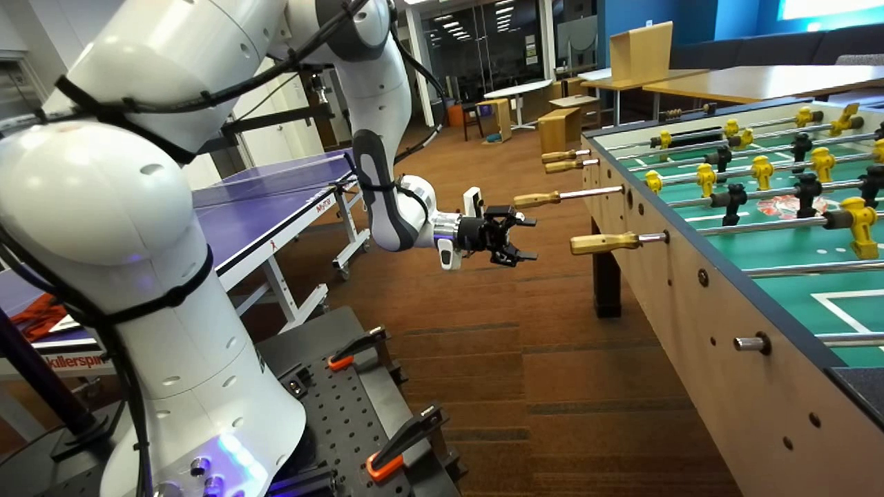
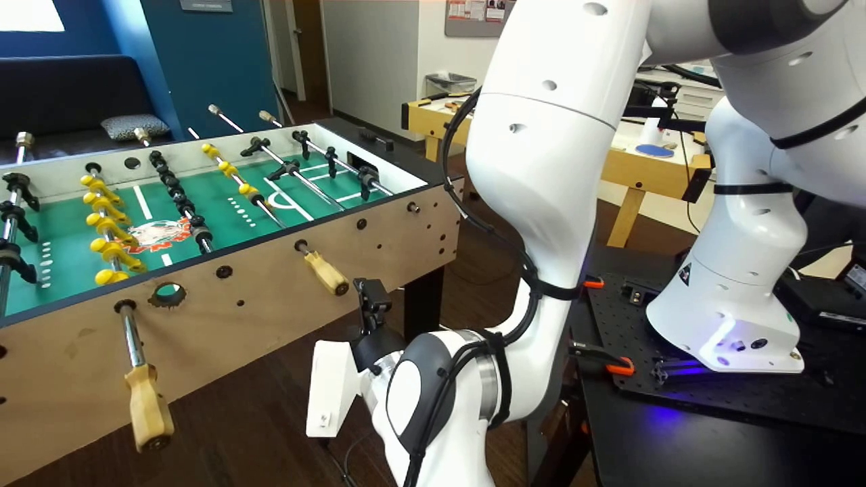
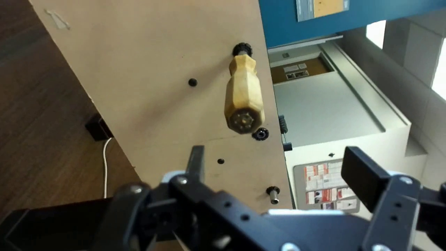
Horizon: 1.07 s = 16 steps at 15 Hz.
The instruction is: Turn the rod that is third from the right on the foosball table to the right
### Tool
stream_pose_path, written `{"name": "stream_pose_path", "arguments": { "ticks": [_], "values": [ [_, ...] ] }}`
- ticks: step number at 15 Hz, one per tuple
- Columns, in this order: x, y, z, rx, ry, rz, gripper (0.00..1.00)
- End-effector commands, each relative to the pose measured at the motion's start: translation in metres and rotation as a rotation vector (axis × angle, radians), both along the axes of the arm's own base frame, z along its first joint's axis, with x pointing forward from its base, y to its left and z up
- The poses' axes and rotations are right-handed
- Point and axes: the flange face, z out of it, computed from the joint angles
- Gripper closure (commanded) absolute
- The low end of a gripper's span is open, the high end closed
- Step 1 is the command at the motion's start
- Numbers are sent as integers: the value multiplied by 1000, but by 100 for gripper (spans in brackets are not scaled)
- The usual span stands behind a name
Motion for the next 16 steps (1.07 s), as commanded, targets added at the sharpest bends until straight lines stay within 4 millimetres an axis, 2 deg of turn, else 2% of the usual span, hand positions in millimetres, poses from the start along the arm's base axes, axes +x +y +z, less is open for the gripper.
{"name": "stream_pose_path", "arguments": {
  "ticks": [1,6,7,9,12,16],
  "values": [
    [-7,-15,-7,-100,156,85,0],
    [-21,-41,-20,-264,315,242,0],
    [-17,-30,-26,-222,269,188,0],
    [-21,-40,-30,-256,289,212,0],
    [-22,-40,-31,-263,294,218,0],
    [-14,-47,-32,-301,267,181,0]
  ]
}}
